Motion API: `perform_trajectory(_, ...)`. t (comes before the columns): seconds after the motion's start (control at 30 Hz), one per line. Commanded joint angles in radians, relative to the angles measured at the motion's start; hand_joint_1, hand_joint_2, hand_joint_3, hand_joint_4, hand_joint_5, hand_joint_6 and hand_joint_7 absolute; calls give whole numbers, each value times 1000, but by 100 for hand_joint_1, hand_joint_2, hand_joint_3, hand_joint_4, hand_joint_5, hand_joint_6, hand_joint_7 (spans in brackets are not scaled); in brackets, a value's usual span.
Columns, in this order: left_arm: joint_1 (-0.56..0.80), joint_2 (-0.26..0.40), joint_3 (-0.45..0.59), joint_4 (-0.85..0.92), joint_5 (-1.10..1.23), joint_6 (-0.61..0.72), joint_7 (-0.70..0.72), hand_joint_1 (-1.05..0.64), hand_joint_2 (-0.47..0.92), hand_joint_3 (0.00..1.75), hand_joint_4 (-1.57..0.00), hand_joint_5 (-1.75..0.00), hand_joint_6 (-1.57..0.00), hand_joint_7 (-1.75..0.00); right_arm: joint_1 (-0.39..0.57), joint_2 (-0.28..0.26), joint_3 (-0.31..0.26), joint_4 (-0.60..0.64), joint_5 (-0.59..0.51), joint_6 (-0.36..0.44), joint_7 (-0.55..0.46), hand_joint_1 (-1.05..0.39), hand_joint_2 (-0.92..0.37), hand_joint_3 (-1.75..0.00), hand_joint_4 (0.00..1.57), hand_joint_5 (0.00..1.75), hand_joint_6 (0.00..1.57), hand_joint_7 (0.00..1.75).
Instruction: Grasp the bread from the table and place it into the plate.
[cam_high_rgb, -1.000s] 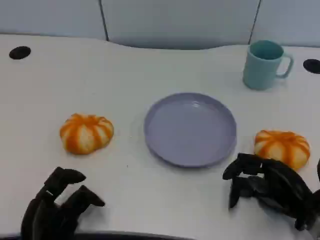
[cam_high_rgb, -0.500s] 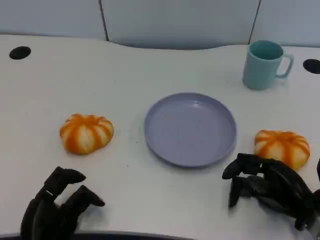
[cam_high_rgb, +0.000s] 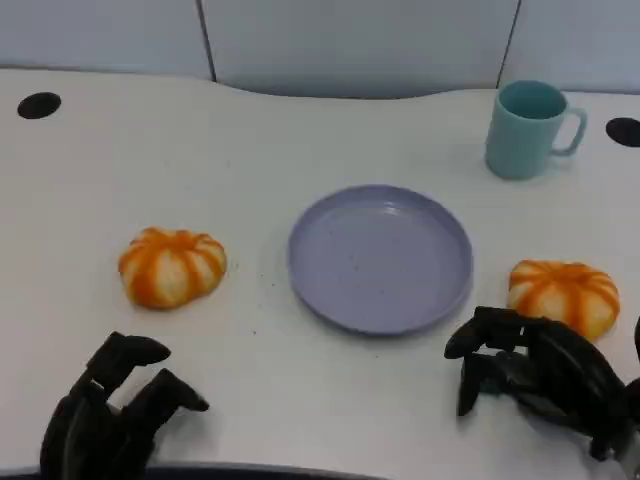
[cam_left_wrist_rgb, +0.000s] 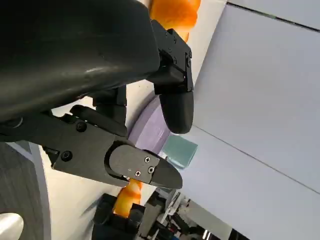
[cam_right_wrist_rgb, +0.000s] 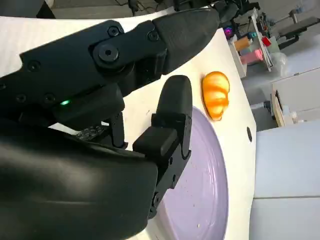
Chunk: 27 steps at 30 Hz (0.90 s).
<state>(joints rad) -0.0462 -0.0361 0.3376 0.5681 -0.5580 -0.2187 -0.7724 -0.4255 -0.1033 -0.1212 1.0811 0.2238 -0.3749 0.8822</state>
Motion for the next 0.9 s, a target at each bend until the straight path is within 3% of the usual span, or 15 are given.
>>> perform_trajectory(0.03, -1, 13, 7, -29, 28, -81, 29, -50, 92, 1, -41, -174, -31, -146, 34, -1, 7, 3, -18, 18, -21, -52, -92, -6, 59, 151, 71, 101)
perform_trajectory(0.4, -39, 46, -46, -121, 210, -286, 166, -47, 92, 9, -29, -175, -27, -145, 34, 7, 15, -39, -17, 59, -36, -50, -92, -7, 59, 153, 70, 104)
perform_trajectory(0.53, -49, 85, -92, -196, 316, -280, 247, -44, 92, 8, -20, -175, -25, -145, 36, 4, 16, -29, -24, 38, -35, -52, -92, -8, 60, 151, 69, 105)
perform_trajectory(0.63, -67, 142, -127, -228, 431, -286, 308, -41, 92, 6, -11, -174, -22, -131, 35, 6, 11, -17, -21, 26, -28, -53, -92, -8, 59, 150, 69, 105)
perform_trajectory(0.77, -121, 234, -174, -212, 623, -306, 412, -46, 91, 1, -14, -151, -30, -101, 35, 5, 13, -26, -22, 39, -28, -53, -92, -8, 59, 150, 69, 104)
perform_trajectory(0.9, -158, 296, -235, -229, 814, -272, 538, -49, 92, 1, -5, -139, -28, -76, 36, -4, 14, -36, -23, 49, -28, -53, -92, -9, 57, 151, 68, 105)
